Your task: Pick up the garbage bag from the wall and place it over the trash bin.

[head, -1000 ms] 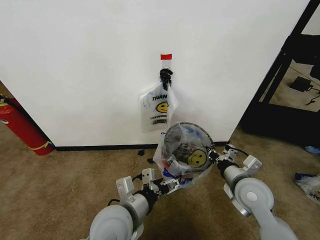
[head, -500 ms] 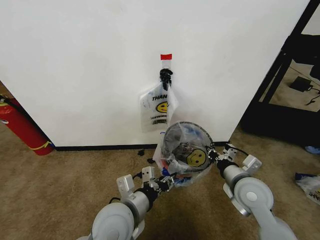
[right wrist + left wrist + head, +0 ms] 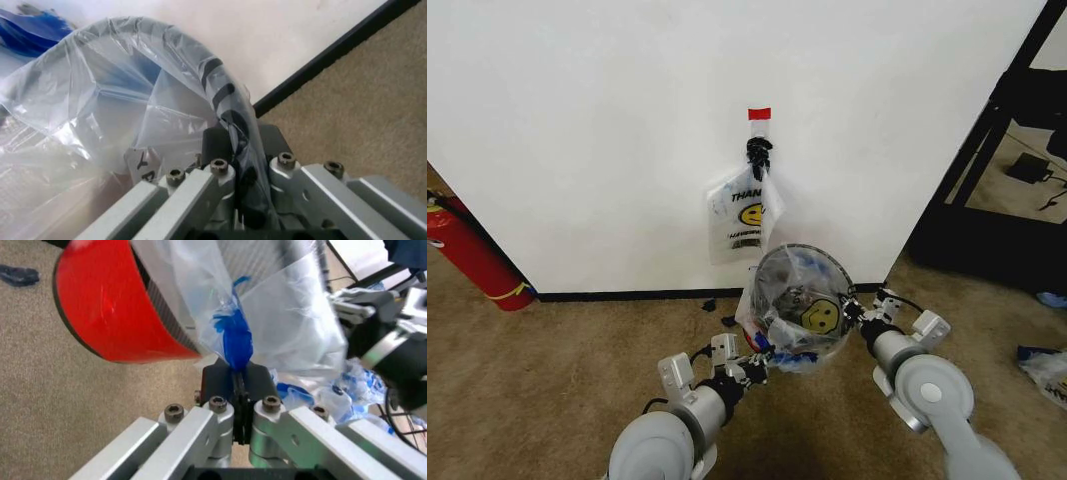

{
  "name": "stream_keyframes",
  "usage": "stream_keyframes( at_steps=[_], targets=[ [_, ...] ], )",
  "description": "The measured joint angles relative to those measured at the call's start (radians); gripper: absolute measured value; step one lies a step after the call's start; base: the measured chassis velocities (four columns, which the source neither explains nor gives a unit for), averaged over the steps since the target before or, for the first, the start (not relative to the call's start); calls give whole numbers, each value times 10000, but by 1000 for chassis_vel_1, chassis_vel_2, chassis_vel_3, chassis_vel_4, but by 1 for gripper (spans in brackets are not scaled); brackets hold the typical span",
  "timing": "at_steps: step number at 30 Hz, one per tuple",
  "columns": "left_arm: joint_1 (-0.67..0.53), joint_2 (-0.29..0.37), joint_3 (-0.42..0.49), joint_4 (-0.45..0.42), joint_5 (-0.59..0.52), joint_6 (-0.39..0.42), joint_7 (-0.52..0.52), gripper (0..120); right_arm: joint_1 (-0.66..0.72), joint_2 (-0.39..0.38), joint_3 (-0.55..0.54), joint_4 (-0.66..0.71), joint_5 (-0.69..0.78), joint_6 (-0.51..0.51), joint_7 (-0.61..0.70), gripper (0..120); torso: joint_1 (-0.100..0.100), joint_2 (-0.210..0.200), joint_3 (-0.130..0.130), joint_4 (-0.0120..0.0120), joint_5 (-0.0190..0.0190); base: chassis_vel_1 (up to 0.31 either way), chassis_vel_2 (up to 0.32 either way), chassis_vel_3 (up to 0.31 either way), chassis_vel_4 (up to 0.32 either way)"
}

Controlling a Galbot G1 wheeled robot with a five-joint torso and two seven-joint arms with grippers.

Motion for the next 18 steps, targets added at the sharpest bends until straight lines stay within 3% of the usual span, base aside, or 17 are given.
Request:
stream_keyframes(
  at_steps=[10, 18],
  targets=[
    [-228, -558, 73, 1305, 1152, -192, 329, 0, -182, 1, 100, 462, 597, -105, 277, 0, 0, 0, 0, -1, 0, 0, 0, 0, 0],
    [-248, -735, 75, 1713, 1726, -442, 500, 0, -214, -11, 115, 525, 651, -131, 311, 0, 0, 0, 0, 0, 0, 0, 0, 0, 0]
  ],
)
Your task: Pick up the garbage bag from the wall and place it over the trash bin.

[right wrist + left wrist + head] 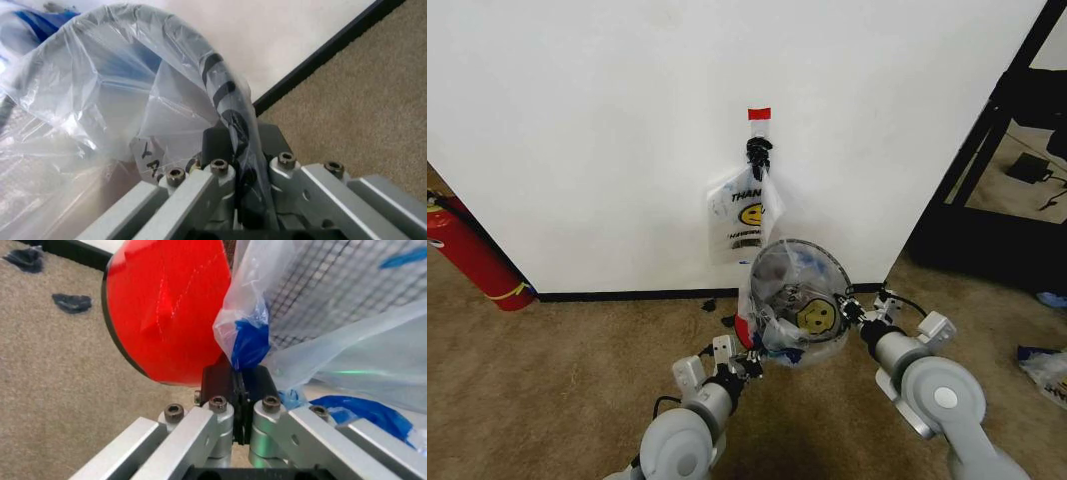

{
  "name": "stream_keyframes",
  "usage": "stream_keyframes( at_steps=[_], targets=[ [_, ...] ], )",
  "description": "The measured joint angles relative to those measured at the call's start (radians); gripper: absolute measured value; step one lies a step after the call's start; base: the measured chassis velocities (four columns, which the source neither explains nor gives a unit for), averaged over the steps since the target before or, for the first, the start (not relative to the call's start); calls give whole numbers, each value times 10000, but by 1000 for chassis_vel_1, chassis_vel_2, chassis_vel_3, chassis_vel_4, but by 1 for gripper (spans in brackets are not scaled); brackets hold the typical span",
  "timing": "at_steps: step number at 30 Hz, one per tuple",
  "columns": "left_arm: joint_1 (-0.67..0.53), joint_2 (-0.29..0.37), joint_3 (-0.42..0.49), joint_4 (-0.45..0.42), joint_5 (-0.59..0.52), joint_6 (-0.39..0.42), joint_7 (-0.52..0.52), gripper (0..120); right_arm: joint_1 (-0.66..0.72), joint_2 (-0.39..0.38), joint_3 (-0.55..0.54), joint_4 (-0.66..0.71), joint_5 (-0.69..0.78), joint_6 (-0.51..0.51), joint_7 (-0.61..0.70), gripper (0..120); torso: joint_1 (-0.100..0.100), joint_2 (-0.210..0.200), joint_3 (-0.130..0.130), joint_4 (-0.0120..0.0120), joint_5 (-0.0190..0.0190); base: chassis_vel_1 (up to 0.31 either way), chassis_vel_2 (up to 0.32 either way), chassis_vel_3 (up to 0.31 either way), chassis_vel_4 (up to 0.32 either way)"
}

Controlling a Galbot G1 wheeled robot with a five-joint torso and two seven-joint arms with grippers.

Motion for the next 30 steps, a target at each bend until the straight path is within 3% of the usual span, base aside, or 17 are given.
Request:
stream_keyframes(
  at_steps=[10, 13, 15, 21, 30],
  targets=[
    [3, -174, 19, 340, 435, -140, 67, 0, -8, 84, -74, 49, 7, -24, 39, 0, 0, 0, 0, 0, 0, 0, 0, 0, 0],
    [60, -114, 53, 365, 605, -62, 90, 15, 35, 84, -78, 50, 5, -29, 38, 0, 0, 0, 0, -1, -1, 0, 0, 0, 0],
    [101, -56, 51, 305, 631, -23, 90, 19, 44, 78, -70, 45, -1, -29, 31, 0, 0, 0, 0, -1, -1, 0, 0, 0, 0],
    [731, 591, -193, -1169, 857, 555, 14, 44, 181, 261, 70, -386, -139, 55, -9, 0, 0, 0, 0, 0, -1, 0, 0, 0, 0],
    [1318, 996, -348, -2113, 1700, 980, -466, 72, 311, 245, 124, -663, -207, 120, -37, 0, 0, 0, 0, 0, -1, 0, 0, 0, 0]
  ],
)
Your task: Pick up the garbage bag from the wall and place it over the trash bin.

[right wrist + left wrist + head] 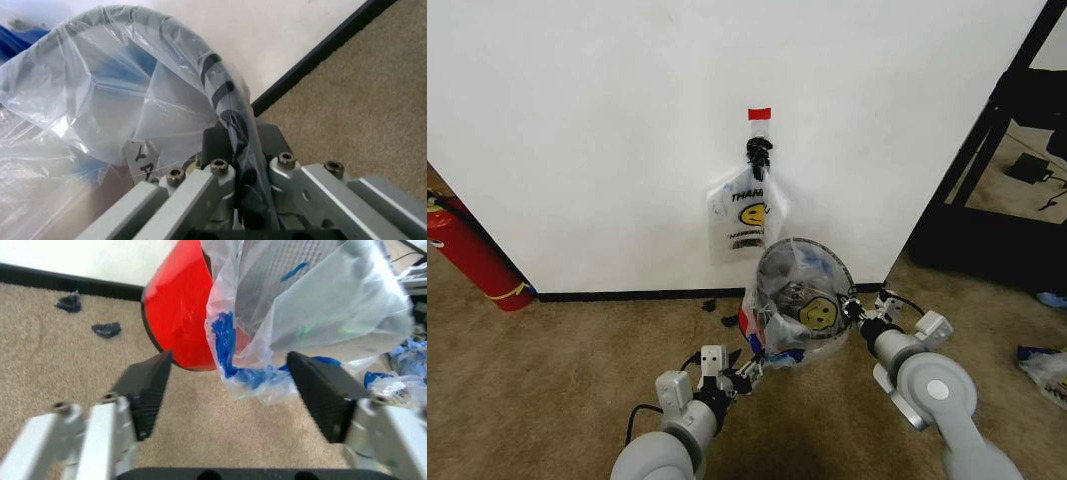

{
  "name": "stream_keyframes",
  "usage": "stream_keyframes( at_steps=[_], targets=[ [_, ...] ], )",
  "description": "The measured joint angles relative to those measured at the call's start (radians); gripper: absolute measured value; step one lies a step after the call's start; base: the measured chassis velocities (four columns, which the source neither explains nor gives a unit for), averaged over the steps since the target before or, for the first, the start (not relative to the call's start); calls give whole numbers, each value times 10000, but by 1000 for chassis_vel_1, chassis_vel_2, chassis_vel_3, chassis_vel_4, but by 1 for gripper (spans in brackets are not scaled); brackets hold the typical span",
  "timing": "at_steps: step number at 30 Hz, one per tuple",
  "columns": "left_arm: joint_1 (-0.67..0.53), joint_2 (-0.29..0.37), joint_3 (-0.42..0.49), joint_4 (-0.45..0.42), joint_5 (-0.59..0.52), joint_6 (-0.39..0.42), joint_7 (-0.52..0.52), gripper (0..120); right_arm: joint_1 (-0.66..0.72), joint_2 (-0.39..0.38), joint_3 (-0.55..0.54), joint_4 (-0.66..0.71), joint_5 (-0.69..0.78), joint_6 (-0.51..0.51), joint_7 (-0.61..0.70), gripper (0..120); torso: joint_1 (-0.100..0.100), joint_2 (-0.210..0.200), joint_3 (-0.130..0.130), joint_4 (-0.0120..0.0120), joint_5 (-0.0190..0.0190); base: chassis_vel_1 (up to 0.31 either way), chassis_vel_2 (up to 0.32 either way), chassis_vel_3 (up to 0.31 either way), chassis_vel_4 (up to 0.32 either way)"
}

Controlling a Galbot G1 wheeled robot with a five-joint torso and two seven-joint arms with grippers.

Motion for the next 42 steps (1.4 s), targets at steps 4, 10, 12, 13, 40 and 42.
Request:
stream_keyframes(
  at_steps=[4, 10, 12, 13, 40, 42],
  targets=[
    [202, 90, 229, -642, 291, -203, 505, 89, 33, -10, 54, -87, 11, 10, -1, 0, 0, 0, 0, 0, 0, 0, 0, 0, 0],
    [-342, 277, 740, 53, 1255, -791, 1750, 100, 36, 88, 35, -118, -22, 13, -1, 0, 0, 0, 0, -2, -1, 0, 0, 0, 0],
    [-780, 366, 962, 392, 1157, -965, 2091, 100, 10, 120, 35, -119, -48, 13, -1, 0, 0, 0, 0, -1, 0, 0, 0, 0, 0],
    [-938, 382, 1065, 469, 1039, -1002, 2211, 100, -21, 120, 33, -108, -62, 13, 0, 0, 0, 0, 0, -1, 0, 0, 0, 0, 0],
    [-1747, -216, 2049, 1972, 725, -1045, 2066, 97, -44, 163, -65, 134, -70, 3, 64, 0, 0, 0, 0, 0, 1, 0, 0, 0, 0],
    [-1844, -388, 2071, 2246, 722, -1082, 2017, 97, -56, 179, -68, 173, -71, 2, 69, 0, 0, 0, 0, 0, 1, 0, 0, 0, 0]
  ],
)
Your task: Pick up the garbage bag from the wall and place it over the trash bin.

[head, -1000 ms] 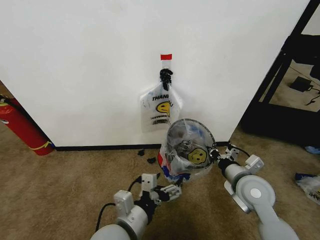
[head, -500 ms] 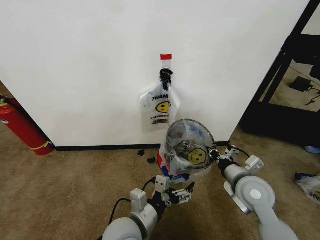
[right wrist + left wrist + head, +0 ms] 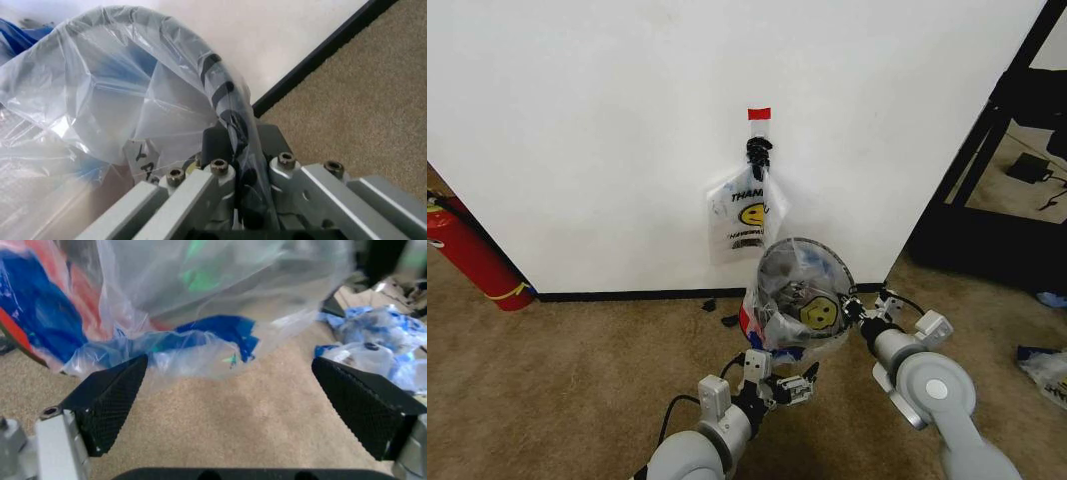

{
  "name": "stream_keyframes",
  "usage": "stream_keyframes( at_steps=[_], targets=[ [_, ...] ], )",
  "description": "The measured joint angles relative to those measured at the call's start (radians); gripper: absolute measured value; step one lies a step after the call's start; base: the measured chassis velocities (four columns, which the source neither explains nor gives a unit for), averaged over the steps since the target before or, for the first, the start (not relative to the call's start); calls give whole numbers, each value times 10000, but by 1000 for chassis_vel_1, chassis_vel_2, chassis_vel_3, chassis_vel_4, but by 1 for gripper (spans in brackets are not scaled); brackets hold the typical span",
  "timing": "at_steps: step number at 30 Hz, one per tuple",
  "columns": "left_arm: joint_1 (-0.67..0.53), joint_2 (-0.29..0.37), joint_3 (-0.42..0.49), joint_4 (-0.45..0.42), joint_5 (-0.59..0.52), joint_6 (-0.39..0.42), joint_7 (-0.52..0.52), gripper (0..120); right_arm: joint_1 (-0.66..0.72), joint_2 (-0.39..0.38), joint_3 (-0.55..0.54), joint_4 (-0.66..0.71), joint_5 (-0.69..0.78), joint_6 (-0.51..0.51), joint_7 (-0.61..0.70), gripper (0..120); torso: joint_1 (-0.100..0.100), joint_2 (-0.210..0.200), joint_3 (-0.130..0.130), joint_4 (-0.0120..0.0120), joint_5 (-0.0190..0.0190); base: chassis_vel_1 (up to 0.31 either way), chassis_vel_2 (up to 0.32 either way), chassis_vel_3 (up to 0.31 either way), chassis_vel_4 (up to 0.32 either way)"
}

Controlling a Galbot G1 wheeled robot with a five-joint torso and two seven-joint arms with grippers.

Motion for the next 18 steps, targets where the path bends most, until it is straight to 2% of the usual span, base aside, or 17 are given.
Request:
stream_keyframes(
  at_steps=[10, 16, 18],
  targets=[
    [-277, -325, 50, 573, -58, -72, -66, 96, -183, 14, -6, 138, -87, -19, -3, 0, 0, 0, 0, -2, -1, 0, 0, 0, 0],
    [307, 144, -282, 102, 80, -64, -74, 96, -162, 41, 9, -83, -268, -16, -92, 0, 0, 0, 0, 1, -1, 0, 0, 0, 0],
    [659, 507, -429, -313, 313, 38, -93, 99, -135, 69, 23, -209, -365, 4, -153, 0, 0, 0, 0, -1, -2, 0, 0, 0, 0]
  ],
)
